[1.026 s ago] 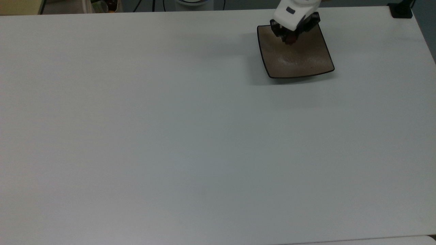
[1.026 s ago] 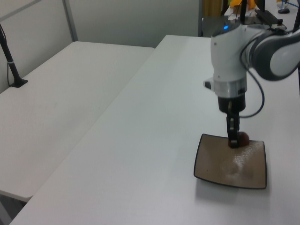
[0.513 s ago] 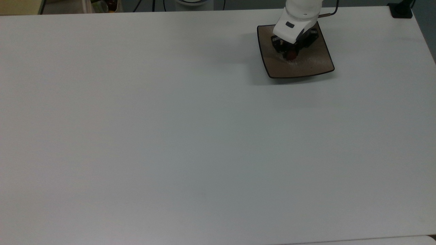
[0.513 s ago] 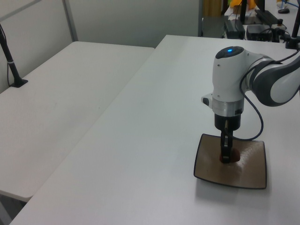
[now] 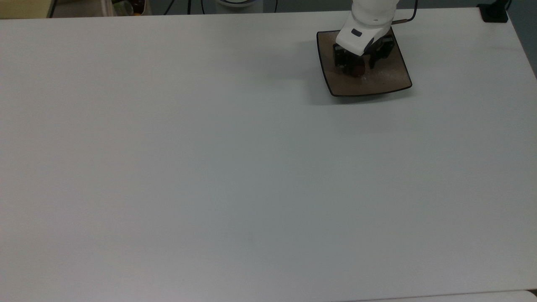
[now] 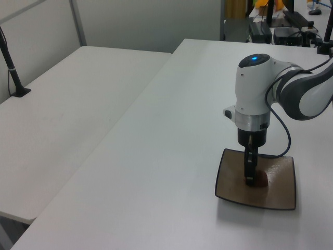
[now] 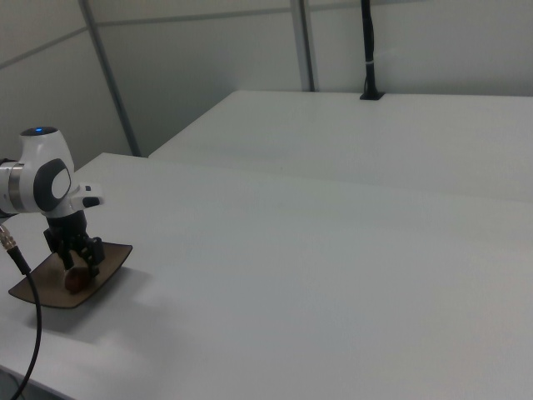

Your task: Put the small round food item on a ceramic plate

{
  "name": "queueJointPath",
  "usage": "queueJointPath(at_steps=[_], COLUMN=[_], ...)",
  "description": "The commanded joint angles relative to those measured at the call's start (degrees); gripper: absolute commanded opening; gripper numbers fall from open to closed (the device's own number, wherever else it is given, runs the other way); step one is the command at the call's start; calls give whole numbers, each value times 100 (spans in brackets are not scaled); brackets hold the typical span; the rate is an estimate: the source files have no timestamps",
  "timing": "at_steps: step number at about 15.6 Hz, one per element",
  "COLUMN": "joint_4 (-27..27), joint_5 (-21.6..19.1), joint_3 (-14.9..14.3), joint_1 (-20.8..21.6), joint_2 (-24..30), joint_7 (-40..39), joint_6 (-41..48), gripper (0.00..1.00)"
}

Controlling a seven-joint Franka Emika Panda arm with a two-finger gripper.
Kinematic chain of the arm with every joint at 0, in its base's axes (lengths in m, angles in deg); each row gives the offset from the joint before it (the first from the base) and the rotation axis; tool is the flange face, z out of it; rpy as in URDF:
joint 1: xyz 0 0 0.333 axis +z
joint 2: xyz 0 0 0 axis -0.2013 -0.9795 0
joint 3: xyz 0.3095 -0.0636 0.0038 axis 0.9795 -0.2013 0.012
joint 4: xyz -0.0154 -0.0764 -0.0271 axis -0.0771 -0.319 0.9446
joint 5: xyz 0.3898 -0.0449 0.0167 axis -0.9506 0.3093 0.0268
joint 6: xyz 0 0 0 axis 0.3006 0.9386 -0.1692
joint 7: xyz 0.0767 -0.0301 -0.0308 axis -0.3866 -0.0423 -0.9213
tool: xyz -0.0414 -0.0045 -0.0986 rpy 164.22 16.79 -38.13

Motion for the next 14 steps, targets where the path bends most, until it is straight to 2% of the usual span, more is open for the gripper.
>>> queueJointPath(at_steps=[1,4,6,8,11,14], joint_4=[53,282,475,686,1151,1538], joint_5=[106,211,544,695,704,660], joint_3=[8,0,-44,-140,-614,-1019], joint_1=[-40,-242,-365,-558,-603,-752], joint_2=[75,145,233,347,497,768], joint_7=[143,134,117,82,-111,-716], joint_6=[-40,258,513,751,1268,1884], gripper=[100,100,100,100,100,100])
